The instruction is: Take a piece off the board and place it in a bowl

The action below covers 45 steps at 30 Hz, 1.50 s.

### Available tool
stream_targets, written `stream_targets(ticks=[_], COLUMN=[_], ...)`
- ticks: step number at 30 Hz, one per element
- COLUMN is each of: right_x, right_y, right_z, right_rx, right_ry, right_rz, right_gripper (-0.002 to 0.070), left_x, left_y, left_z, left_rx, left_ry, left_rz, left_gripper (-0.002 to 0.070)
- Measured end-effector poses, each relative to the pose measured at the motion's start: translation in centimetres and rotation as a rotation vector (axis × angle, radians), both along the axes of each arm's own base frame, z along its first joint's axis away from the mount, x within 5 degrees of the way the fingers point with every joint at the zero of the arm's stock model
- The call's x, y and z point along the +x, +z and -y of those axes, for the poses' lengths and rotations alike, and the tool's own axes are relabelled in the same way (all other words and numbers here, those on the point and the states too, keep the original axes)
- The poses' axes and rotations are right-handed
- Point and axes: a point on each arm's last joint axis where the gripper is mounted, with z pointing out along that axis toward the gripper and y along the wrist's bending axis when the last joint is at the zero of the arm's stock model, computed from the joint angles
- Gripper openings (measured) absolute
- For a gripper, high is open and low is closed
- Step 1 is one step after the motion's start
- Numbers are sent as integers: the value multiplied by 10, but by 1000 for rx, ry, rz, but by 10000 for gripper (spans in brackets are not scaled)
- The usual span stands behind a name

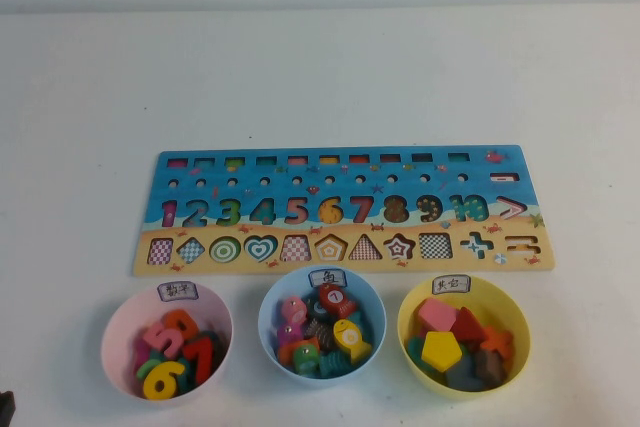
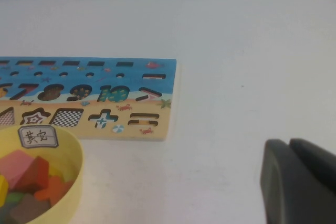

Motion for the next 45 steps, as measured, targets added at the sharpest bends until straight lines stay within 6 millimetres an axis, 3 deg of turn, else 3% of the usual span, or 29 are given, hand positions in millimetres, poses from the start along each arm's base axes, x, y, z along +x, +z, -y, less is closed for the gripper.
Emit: stream_targets(ticks=[16, 25, 45], right_x=[2, 0, -1], right_y=[-6, -17, -18], right_z=[0, -2, -3], right_rx=[1, -63, -28], right_ry=[0, 33, 43], right_rz=[40, -75, -88], right_gripper=[-17, -17, -17], left_x=[0, 0, 0], left_y=[0, 0, 0], left_z=[0, 0, 0], left_rx=[0, 0, 0], left_ry=[0, 0, 0], left_rz=[0, 0, 0], left_gripper=[-5, -4, -5])
